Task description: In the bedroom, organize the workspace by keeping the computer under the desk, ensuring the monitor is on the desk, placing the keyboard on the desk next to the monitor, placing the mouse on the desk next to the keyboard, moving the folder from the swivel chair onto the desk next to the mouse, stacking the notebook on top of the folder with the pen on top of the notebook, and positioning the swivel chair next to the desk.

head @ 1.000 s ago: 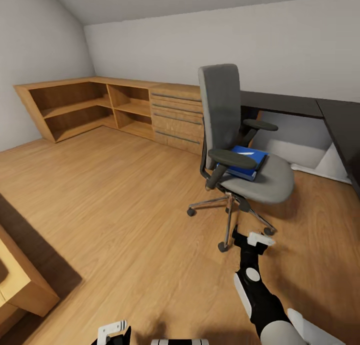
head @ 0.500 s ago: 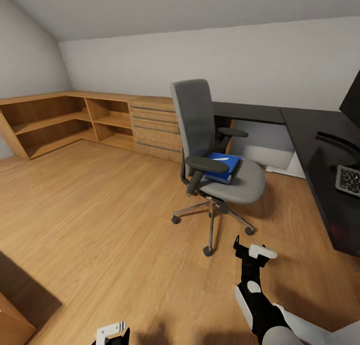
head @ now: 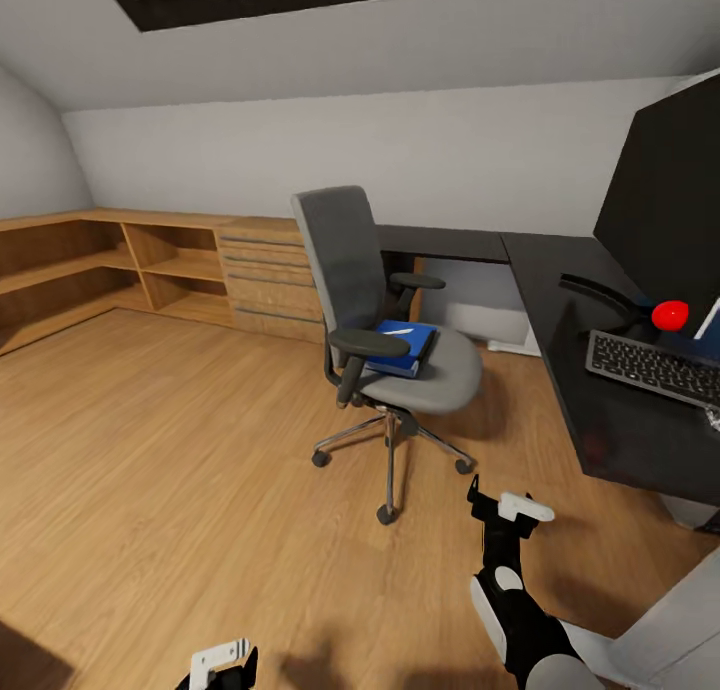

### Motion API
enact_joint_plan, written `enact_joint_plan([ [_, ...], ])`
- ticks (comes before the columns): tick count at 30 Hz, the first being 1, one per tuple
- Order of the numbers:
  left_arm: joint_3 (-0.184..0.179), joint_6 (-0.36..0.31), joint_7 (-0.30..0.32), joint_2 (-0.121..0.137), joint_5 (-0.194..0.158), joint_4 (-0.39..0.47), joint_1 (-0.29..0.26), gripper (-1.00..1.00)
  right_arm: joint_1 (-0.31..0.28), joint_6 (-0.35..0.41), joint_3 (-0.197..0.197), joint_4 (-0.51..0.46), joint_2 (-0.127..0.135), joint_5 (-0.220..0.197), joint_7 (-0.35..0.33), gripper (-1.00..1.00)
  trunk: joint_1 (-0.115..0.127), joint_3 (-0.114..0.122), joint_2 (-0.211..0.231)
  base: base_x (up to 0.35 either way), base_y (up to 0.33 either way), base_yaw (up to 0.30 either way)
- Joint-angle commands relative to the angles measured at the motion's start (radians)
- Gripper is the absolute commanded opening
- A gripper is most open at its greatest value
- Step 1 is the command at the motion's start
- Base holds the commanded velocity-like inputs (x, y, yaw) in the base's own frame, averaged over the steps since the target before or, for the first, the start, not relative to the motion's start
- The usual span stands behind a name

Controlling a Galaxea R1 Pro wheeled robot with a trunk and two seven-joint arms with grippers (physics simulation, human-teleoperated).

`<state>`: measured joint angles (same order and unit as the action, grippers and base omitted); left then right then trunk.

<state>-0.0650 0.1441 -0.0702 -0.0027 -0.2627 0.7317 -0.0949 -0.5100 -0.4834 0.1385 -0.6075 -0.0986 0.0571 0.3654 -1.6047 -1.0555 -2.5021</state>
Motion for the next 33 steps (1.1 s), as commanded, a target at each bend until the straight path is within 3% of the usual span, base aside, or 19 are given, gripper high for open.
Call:
enact_joint_plan([
  [1, -0.005, 0.007, -0.007, 0.001, -0.008, 0.0, 0.0, 1.0, -0.001, -0.003, 0.004, 0.001, -0.001, 0.006, 0.001, 1.0, 0.001, 0.003, 0.0, 0.0, 0.0, -0.257],
  [10, -0.006, 0.019, -0.007, 0.001, -0.007, 0.0, 0.0, 1.0, -0.001, -0.003, 0.004, 0.003, -0.001, 0.006, 0.001, 1.0, 0.005, 0.038, 0.002, 0.0, 0.0, -0.257],
  [25, -0.003, 0.022, -0.003, 0.001, -0.007, 0.0, 0.0, 1.0, -0.001, -0.004, 0.003, 0.025, -0.005, 0.004, 0.001, 1.0, 0.005, 0.038, 0.002, 0.0, 0.004, -0.067],
  [33, -0.003, 0.022, -0.001, 0.001, -0.007, 0.0, 0.0, 1.0, -0.001, -0.006, 0.003, 0.042, -0.004, 0.004, 0.0, 1.0, 0.005, 0.038, 0.002, 0.0, 0.224, -0.093],
])
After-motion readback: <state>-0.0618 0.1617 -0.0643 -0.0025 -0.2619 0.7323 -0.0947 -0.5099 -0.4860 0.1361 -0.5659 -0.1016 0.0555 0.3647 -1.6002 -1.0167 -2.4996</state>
